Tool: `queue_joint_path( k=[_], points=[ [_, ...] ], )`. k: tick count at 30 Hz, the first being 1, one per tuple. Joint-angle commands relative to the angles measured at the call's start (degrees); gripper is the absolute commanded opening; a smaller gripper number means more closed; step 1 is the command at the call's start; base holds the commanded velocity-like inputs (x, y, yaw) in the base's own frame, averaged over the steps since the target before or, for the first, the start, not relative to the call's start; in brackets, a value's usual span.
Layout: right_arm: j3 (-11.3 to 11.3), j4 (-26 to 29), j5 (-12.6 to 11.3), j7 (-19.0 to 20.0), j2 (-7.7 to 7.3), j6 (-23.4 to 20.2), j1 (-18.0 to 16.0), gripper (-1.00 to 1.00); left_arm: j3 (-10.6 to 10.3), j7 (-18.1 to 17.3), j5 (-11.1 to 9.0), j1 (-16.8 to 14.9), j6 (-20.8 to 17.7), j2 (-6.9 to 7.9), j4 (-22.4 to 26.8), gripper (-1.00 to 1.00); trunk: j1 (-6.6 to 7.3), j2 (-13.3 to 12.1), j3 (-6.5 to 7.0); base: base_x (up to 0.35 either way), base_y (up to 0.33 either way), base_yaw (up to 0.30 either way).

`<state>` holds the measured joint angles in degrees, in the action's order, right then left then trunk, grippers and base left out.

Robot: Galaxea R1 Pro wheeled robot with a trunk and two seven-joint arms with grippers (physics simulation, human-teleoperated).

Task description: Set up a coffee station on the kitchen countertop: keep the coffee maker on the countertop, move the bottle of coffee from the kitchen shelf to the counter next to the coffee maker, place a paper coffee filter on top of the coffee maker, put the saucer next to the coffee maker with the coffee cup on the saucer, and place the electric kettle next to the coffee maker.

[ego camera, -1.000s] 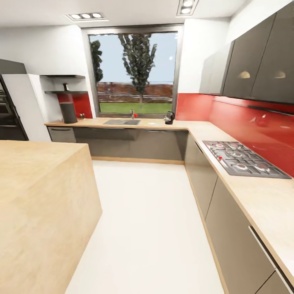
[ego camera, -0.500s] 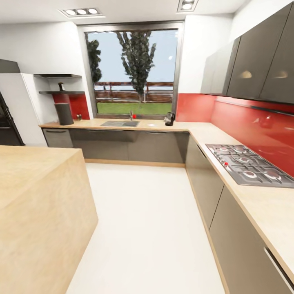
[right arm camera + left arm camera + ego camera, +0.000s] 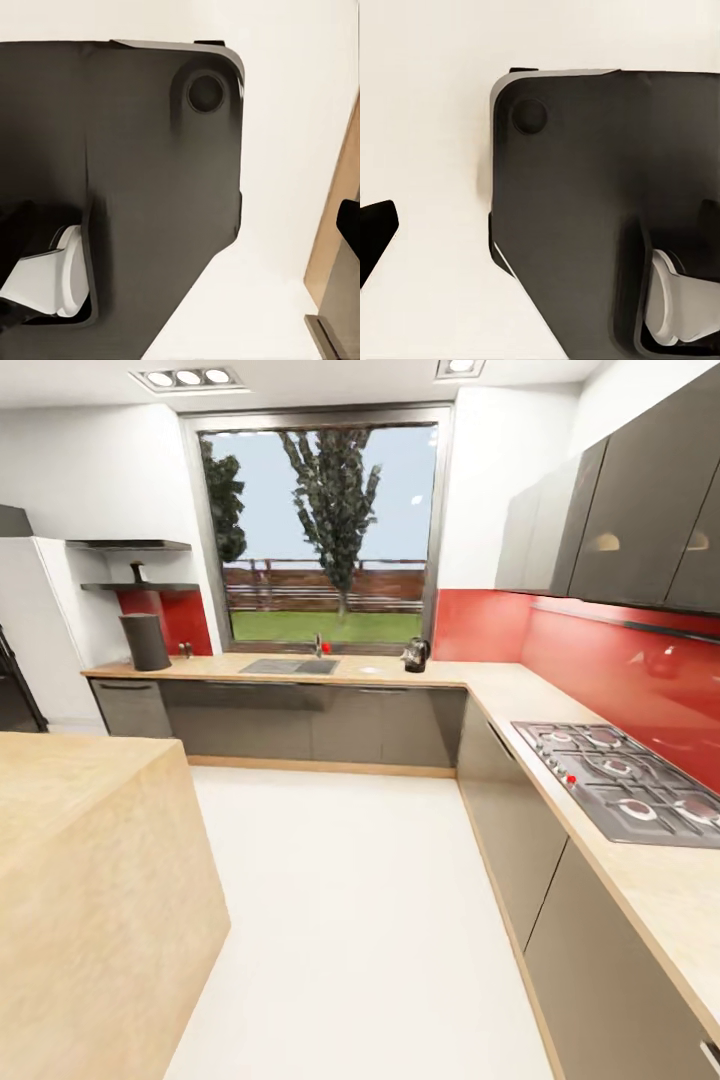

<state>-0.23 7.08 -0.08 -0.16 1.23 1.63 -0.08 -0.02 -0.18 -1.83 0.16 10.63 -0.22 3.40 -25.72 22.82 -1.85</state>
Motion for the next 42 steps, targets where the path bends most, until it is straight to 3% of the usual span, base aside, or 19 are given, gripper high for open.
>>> queue_joint_path(
  k=[1, 9, 42],
  points=[
    [-0.03, 0.03, -0.01, -0.02, 0.01, 0.13, -0.01, 1.00, 0.01, -0.01, -0.23, 0.00, 0.09, 0.02, 0.07, 1.00, -0.07, 0.10, -0.10, 0.336, 0.000, -0.132],
    [-0.03, 0.04, 0.00, -0.02, -0.07, 0.22, -0.01, 1.00, 0.24, 0.07, -0.62, 0.01, 0.10, 1.33, 0.07, 1.00, -0.07, 0.10, -0.10, 0.337, 0.000, -0.148],
    [-0.03, 0.13, -0.01, -0.04, -0.09, 0.22, -0.01, 1.00, 0.28, 0.09, -0.72, 0.01, 0.10, 1.37, 0.12, 1.00, -0.07, 0.10, -0.10, 0.336, 0.000, -0.001]
  ],
)
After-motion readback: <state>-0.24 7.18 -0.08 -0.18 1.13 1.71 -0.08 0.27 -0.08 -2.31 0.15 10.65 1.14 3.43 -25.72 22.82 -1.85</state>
